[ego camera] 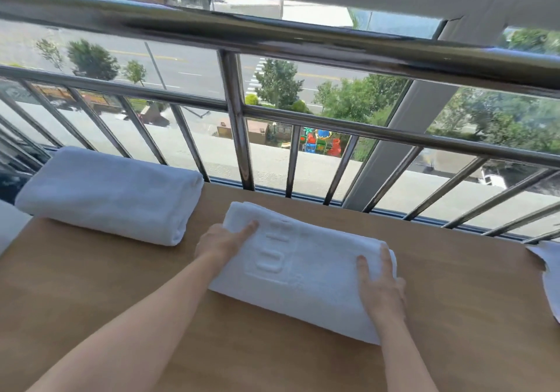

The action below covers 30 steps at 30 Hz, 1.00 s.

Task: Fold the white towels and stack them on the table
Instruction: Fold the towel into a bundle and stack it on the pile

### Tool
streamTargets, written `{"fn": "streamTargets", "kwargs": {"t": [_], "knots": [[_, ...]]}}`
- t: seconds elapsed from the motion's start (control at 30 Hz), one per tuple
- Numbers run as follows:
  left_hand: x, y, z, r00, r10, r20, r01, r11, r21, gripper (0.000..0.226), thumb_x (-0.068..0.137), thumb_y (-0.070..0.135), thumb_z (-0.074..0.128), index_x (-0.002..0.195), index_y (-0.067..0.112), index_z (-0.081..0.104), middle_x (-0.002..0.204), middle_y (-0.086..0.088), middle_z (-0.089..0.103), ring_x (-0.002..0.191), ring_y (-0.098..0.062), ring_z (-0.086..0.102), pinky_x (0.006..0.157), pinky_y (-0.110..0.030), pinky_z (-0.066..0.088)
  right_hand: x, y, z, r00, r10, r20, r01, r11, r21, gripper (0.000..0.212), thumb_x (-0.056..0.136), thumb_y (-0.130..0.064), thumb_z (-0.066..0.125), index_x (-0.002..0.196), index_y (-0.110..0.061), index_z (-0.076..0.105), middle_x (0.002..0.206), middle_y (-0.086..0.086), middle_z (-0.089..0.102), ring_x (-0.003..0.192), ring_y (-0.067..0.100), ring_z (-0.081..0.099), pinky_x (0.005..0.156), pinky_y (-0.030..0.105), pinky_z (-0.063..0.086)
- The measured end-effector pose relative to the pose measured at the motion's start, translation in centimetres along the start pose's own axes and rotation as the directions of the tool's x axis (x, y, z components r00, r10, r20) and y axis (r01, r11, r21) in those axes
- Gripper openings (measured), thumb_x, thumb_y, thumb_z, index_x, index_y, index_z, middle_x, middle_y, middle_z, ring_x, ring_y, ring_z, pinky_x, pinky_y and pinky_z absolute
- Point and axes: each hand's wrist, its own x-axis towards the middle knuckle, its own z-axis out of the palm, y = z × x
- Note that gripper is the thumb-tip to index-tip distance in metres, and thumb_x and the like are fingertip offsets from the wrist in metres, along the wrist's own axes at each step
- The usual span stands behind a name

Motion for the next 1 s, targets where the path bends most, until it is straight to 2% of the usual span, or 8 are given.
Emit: {"fn": "streamTargets", "kwargs": {"t": [0.1, 0.23, 0.47, 0.67, 0.73, 0.83, 0.93, 1.0], "knots": [[-0.6, 0.9, -1.9, 0.993, 0.117, 0.012, -0.117, 0.993, -0.008, 0.092, 0.059, 0.096, 0.052, 0.109, 0.019, 0.065, 0.1, 0.0, 0.069, 0.094, -0.024, 0.065, 0.089, -0.041, 0.054, -2.4, 0.9, 0.9, 0.999, 0.028, -0.03, -0.027, 0.998, 0.056, 0.065, 0.098, -0.061, 0.038, 0.155, -0.05, 0.007, 0.151, 0.014, 0.036, 0.117, 0.034, 0.043, 0.1, 0.047, 0.035], [-1.3, 1.0, -6.5, 0.962, 0.272, 0.032, -0.271, 0.962, -0.032, 0.088, 0.048, 0.099, 0.049, 0.093, 0.025, 0.068, 0.085, 0.007, 0.068, 0.078, -0.014, 0.064, 0.071, -0.033, 0.051, -6.7, -0.5, 2.9, 0.993, 0.005, -0.12, 0.003, 0.998, 0.067, 0.062, 0.102, -0.049, 0.039, 0.158, -0.035, 0.017, 0.162, 0.003, 0.029, 0.141, 0.034, 0.034, 0.112, 0.044, 0.027], [4.2, -6.7, -22.3, 0.967, 0.246, -0.065, -0.254, 0.914, -0.317, 0.074, 0.047, 0.091, 0.067, 0.082, 0.026, 0.064, 0.081, 0.01, 0.067, 0.075, -0.01, 0.063, 0.061, -0.031, 0.045, -14.1, -14.7, 9.8, 0.973, -0.139, -0.182, 0.152, 0.987, 0.06, 0.058, 0.102, -0.053, 0.034, 0.157, -0.036, 0.022, 0.163, -0.002, 0.029, 0.144, 0.029, 0.034, 0.114, 0.041, 0.026], [11.2, -12.0, -36.0, 0.968, 0.161, -0.195, -0.237, 0.845, -0.48, 0.096, 0.033, 0.091, 0.074, 0.089, 0.013, 0.069, 0.085, 0.001, 0.07, 0.075, -0.016, 0.068, 0.064, -0.032, 0.052, -16.8, -29.5, 16.2, 0.93, -0.336, -0.146, 0.349, 0.934, 0.076, 0.055, 0.102, -0.052, 0.038, 0.154, -0.039, 0.027, 0.153, 0.008, 0.044, 0.136, 0.033, 0.042, 0.109, 0.039, 0.031], [13.8, -12.9, -39.0, 0.964, 0.102, -0.245, -0.21, 0.858, -0.469, 0.104, 0.032, 0.094, 0.069, 0.094, 0.012, 0.06, 0.09, 0.001, 0.064, 0.075, -0.019, 0.062, 0.064, -0.032, 0.046, -16.7, -33.4, 18.3, 0.906, -0.391, -0.161, 0.404, 0.913, 0.06, 0.054, 0.101, -0.051, 0.038, 0.152, -0.039, 0.029, 0.145, 0.017, 0.049, 0.132, 0.035, 0.045, 0.106, 0.039, 0.034], [17.7, -14.2, -40.2, 0.974, 0.068, -0.218, -0.16, 0.883, -0.441, 0.105, 0.04, 0.093, 0.068, 0.108, 0.014, 0.06, 0.112, -0.01, 0.062, 0.08, -0.022, 0.06, 0.072, -0.037, 0.047, -15.7, -35.9, 21.6, 0.903, -0.404, -0.147, 0.413, 0.91, 0.031, 0.054, 0.101, -0.052, 0.036, 0.153, -0.041, 0.026, 0.142, 0.021, 0.048, 0.13, 0.036, 0.047, 0.106, 0.04, 0.036], [20.6, -15.9, -37.3, 0.991, 0.068, -0.118, -0.103, 0.938, -0.33, 0.118, 0.05, 0.095, 0.06, 0.122, 0.002, 0.06, 0.121, -0.015, 0.063, 0.095, -0.03, 0.062, 0.082, -0.043, 0.05, -14.4, -33.6, 25.3, 0.937, -0.34, -0.081, 0.344, 0.938, 0.037, 0.054, 0.103, -0.051, 0.033, 0.155, -0.042, 0.022, 0.156, 0.005, 0.038, 0.139, 0.03, 0.04, 0.11, 0.04, 0.03], [21.6, -16.5, -35.7, 0.989, 0.087, -0.116, -0.109, 0.973, -0.202, 0.121, 0.051, 0.103, 0.047, 0.124, 0.007, 0.06, 0.111, -0.009, 0.063, 0.096, -0.031, 0.06, 0.081, -0.044, 0.048, -13.7, -32.0, 26.7, 0.956, -0.282, -0.081, 0.288, 0.955, 0.071, 0.052, 0.102, -0.055, 0.031, 0.153, -0.048, 0.022, 0.155, 0.002, 0.038, 0.139, 0.026, 0.038, 0.109, 0.041, 0.029]]}}
